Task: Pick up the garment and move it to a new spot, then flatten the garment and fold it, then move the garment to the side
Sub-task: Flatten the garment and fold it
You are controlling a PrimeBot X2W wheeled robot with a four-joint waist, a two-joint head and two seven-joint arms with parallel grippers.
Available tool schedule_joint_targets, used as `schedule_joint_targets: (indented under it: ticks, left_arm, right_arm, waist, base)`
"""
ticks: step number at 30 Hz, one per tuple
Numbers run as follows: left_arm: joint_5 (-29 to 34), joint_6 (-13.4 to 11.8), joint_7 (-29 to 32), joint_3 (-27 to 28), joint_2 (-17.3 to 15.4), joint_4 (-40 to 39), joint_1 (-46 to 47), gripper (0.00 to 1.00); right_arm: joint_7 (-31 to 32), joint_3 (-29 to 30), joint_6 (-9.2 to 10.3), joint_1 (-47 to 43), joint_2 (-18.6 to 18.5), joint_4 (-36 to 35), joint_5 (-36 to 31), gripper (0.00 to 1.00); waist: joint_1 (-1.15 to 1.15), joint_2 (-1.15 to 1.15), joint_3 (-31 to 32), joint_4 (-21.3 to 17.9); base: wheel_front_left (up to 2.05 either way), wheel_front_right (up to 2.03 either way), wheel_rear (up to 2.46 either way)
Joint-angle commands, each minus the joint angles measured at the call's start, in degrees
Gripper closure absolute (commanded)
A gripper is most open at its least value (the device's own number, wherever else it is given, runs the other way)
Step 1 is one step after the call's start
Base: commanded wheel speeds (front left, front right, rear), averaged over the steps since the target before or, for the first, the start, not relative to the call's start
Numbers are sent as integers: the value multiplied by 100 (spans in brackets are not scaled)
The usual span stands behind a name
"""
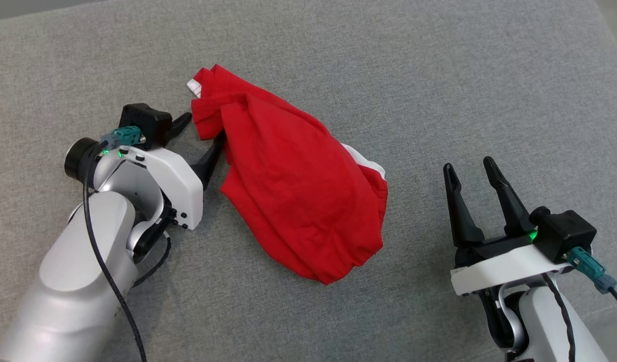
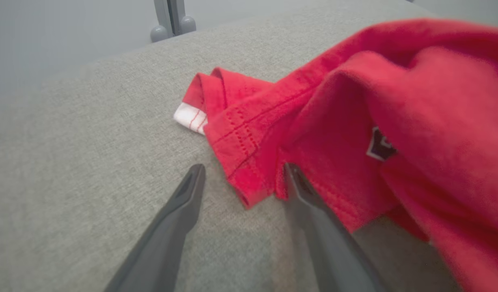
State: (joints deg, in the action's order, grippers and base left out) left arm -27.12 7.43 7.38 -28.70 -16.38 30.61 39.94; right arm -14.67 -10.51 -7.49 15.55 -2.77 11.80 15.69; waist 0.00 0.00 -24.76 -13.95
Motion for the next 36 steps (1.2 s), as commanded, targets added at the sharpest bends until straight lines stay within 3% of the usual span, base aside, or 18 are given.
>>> schedule_joint_targets:
  ticks: [1, 12, 17, 25, 30, 36]
  left_arm:
    - [-69, 5, -148, -85, -107, 20, 184, 100]
    - [-129, 3, -819, -340, -388, -170, 447, 100]
    - [62, -228, -1130, -257, -539, -566, 514, 100]
    - [367, -880, -1281, -12, -1151, -2025, -76, 100]
    - [442, -1500, -1163, 213, -1661, -3116, -1161, 100]
    - [277, -2143, -1178, 272, -1770, -3786, -2651, 100]
  right_arm:
    - [-58, -8, -1, 70, -29, 26, 44, 0]
    - [-69, 109, -1, 112, -30, 65, 26, 0]
    - [-59, 229, -1, 69, -30, 28, -37, 0]
    - [-60, 442, -1, -95, -30, 16, -186, 0]
    - [-60, 536, -1, -202, -30, 11, -258, 0]
    - [10, 616, -1, -311, -30, -15, -341, 0]
  waist:
    - [0, 0, -18, -11]
    - [0, 0, 75, 147]
    - [0, 0, 196, 304]
    - [0, 0, 437, 633]
    - [0, 0, 567, 835]
    - [0, 0, 700, 1124]
  base:
    - [0, 0, 0]
    - [0, 0, 0]
    - [0, 0, 0]
    - [0, 0, 0]
    - [0, 0, 0]
    - [0, 0, 0]
